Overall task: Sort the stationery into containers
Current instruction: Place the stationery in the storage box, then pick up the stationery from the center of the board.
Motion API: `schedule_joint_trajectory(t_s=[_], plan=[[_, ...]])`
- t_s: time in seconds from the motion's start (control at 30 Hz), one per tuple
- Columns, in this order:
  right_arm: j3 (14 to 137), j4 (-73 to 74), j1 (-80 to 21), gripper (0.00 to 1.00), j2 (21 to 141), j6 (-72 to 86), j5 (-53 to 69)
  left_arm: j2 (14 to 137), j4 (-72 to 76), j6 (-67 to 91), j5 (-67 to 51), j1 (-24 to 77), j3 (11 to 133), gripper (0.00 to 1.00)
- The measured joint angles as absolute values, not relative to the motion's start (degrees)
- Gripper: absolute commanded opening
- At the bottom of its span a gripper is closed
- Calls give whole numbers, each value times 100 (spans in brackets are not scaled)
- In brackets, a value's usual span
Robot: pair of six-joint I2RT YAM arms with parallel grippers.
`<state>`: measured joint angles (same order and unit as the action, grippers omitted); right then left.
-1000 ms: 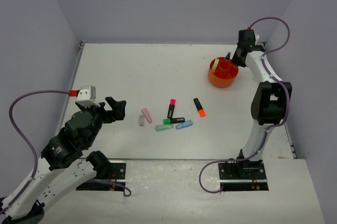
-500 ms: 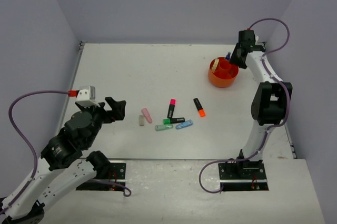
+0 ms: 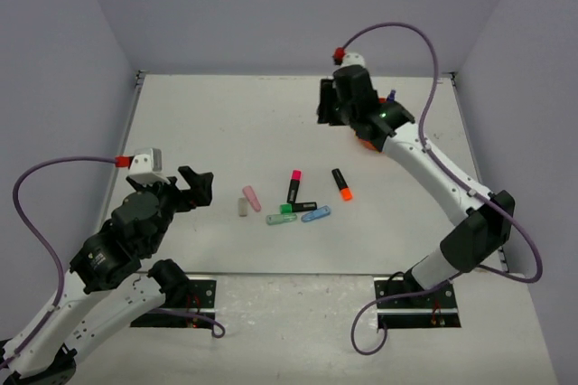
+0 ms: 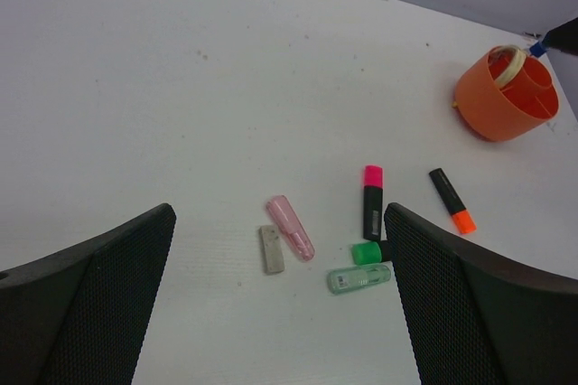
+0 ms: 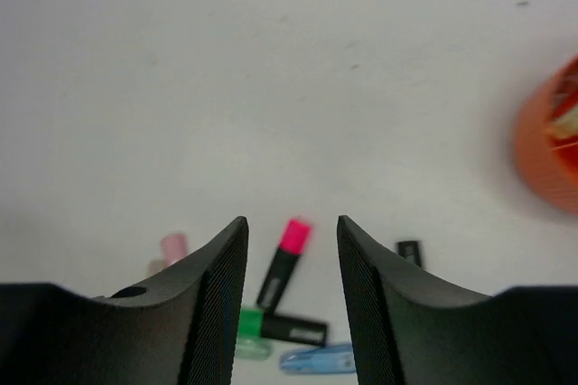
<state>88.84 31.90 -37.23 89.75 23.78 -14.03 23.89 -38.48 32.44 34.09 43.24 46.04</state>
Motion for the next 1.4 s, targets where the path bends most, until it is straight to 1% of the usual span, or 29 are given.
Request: schedule_joint_trajectory(t_s=[0.07,0.17,0.33,0.43,0.73,1.17,1.27,1.3,1.4], plan=[[8708,2974,-4498,48,9059,2519,-1291,2267,-3861,3249,3466,4324,4604,100],[8701,2811,-5250,48,9708,2705,-1154,2161,-3862,3253,3520,4324,4604,100],[9440,2936,-5879,46,11527,2913,-1052,2177,-3870,3253,3540,4324,4604,100],[9540,3065,-6055,46,12066,3096,-955,2194,-3870,3253,3540,4324,4604,100],[9789,3167,-6302,42,12337,3561,-897,2233,-3868,3249,3532,4324,4604,100],[9970,3406,-6414,42,12783,3819,-1217,2250,-3865,3247,3514,4324,4604,100],[10002,3424,-6422,41,12832,3862,-1298,2249,-3865,3247,3510,4324,4604,100],[10012,3427,-6426,40,12840,3865,-1307,2248,-3865,3247,3508,4324,4604,100],[10062,3430,-6432,29,12891,3872,-1356,2248,-3865,3245,3500,4324,4604,100]])
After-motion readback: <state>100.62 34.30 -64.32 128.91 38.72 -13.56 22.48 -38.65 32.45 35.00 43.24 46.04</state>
